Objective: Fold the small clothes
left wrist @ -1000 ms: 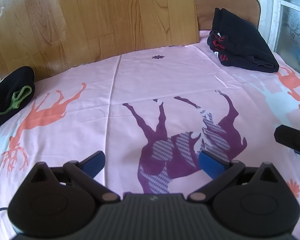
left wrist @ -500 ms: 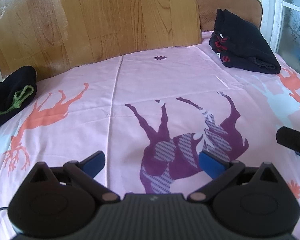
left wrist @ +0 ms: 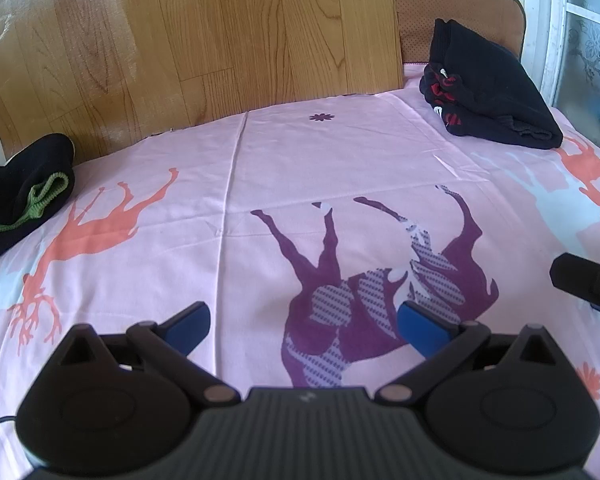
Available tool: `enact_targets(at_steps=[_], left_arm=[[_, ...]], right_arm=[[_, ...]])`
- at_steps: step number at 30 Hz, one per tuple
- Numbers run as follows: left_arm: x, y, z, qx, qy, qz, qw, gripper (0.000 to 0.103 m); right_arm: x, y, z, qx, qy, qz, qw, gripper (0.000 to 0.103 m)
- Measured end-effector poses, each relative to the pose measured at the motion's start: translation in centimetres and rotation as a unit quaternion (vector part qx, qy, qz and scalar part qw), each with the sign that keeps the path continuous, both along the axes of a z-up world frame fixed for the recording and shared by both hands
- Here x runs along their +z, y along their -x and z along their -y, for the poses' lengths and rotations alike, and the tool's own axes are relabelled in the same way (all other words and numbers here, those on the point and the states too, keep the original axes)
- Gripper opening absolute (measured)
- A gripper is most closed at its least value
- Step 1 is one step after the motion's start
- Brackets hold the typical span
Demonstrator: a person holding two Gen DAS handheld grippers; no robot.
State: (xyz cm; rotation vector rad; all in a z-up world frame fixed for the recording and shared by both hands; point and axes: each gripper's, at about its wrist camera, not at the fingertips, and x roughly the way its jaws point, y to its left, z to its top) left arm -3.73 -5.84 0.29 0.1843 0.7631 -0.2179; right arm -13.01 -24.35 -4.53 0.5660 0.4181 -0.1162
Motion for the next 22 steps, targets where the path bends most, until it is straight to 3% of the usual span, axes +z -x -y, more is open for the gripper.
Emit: enact_targets(at_steps=[17,22], left_arm=[[-0.06,-0.11,0.05,0.004,0.002,-0.001,1.0,0.103],[0.86,0.71,0.12,-0.004,0.008,0.038,0.9993,0.103]], right_arm=[[0.01,-0.01,-0.1,-0.001,0.0,0.0,1.0,0.092],[0.1,-0.07,-0.25,-0.001,0.009,0.001,1.0,0.092]])
